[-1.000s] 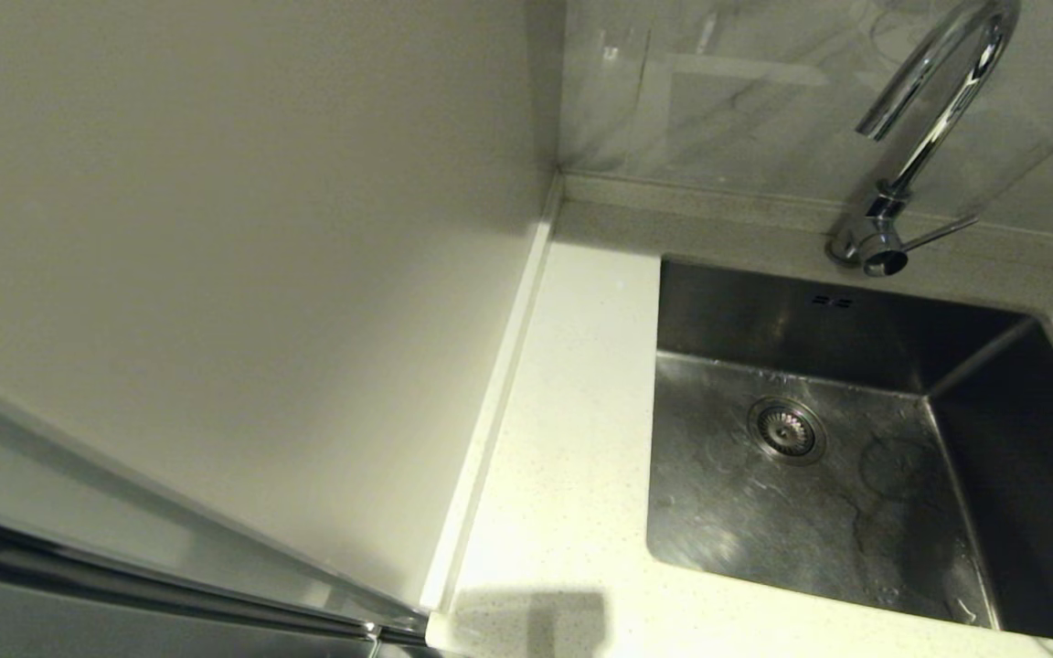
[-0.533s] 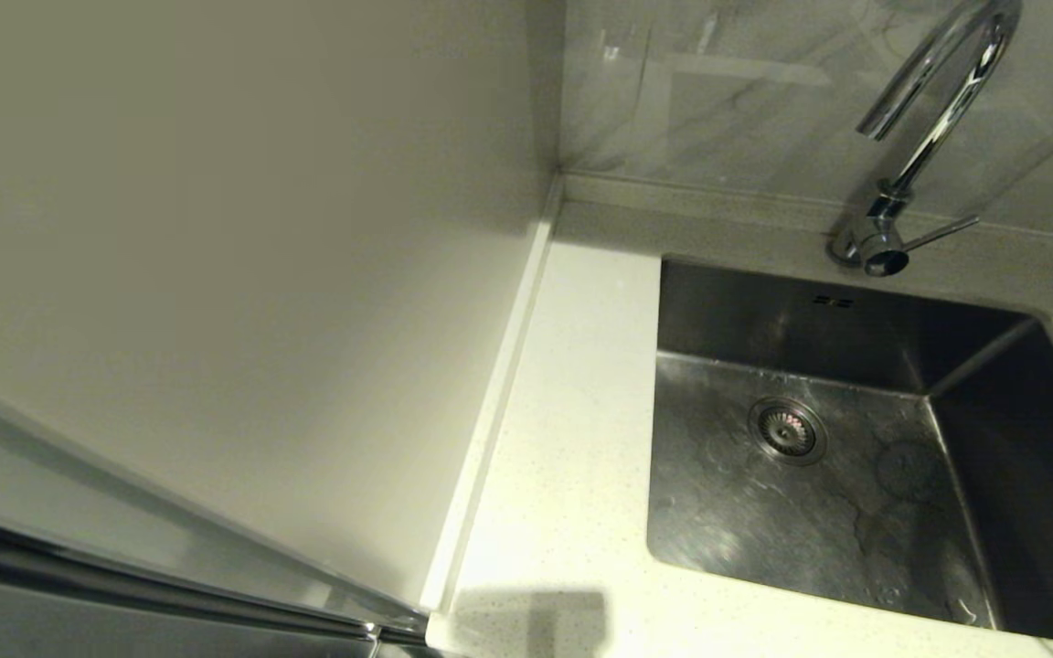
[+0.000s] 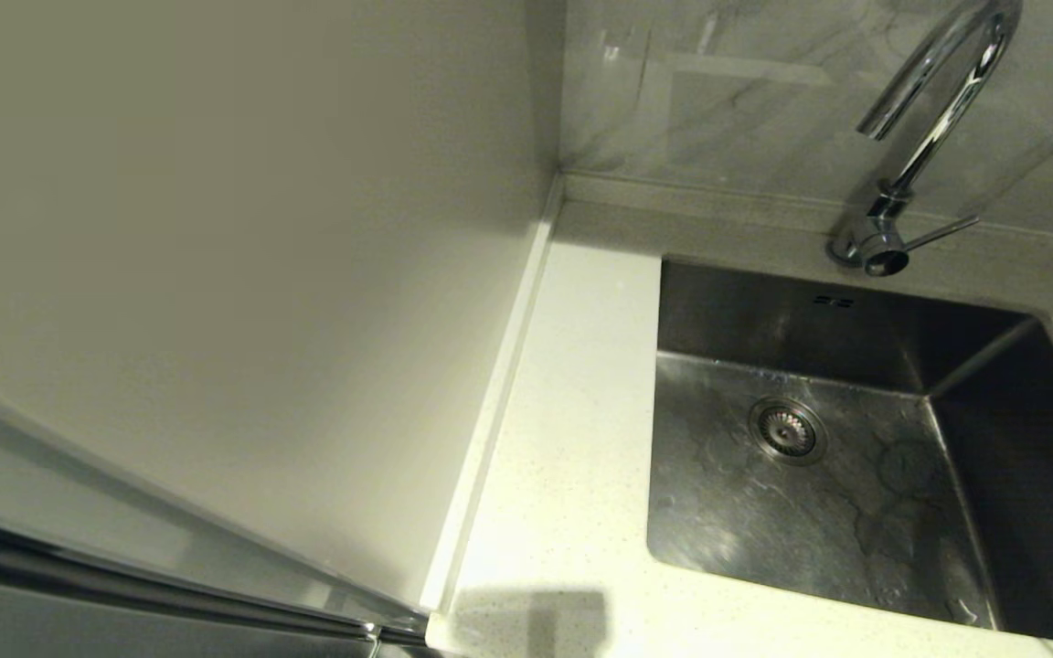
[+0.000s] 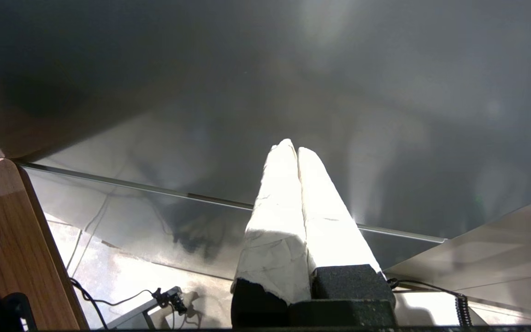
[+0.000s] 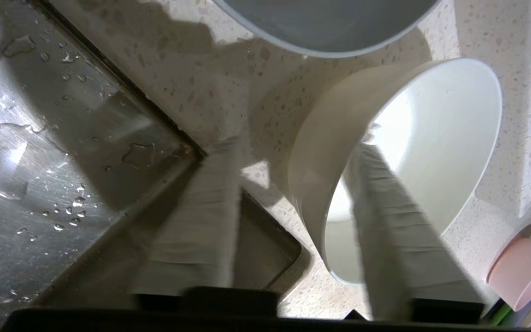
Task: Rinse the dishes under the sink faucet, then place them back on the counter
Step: Put a bowl back to the table from the sink
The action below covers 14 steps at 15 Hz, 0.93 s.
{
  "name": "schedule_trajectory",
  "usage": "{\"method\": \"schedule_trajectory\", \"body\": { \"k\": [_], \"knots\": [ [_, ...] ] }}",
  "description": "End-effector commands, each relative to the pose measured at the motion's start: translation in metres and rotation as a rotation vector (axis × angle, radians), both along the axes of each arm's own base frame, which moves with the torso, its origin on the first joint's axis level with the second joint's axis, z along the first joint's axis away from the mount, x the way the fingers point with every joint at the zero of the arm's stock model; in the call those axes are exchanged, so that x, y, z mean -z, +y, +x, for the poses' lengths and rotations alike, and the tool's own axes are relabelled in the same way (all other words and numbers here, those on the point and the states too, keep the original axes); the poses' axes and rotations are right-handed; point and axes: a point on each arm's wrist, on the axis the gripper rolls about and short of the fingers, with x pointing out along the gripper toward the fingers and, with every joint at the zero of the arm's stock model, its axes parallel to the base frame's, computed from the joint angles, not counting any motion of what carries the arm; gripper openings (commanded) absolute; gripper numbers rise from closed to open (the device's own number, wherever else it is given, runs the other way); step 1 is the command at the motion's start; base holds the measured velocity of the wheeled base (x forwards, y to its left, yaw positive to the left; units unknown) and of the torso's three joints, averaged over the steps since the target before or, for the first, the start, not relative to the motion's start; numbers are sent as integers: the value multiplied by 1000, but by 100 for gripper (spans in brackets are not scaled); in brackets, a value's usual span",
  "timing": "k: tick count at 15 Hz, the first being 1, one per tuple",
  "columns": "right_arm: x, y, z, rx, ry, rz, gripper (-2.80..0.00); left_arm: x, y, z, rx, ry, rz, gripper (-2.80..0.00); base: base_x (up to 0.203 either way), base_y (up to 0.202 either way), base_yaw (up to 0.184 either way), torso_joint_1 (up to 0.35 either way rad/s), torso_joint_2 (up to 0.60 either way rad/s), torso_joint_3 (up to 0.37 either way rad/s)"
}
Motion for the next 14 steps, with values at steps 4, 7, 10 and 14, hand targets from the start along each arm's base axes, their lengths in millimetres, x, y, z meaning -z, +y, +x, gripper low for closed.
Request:
{"method": "schedule_trajectory", "body": {
  "k": [4,7,10,14],
  "knots": [
    [-16,-3,-2,13,-46,-36,0,1,0,0,0,3,-1,-280,0,0,0,0,0,0],
    [-35,0,-5,12,-97,-75,0,1,0,0,0,1,-1,-280,0,0,0,0,0,0],
    [-64,11,-20,2,-163,-141,0,1,0,0,1,3,-1,-280,0,0,0,0,0,0],
    [-92,36,-50,-43,-208,-197,0,1,0,0,0,3,-1,-280,0,0,0,0,0,0]
  ]
}}
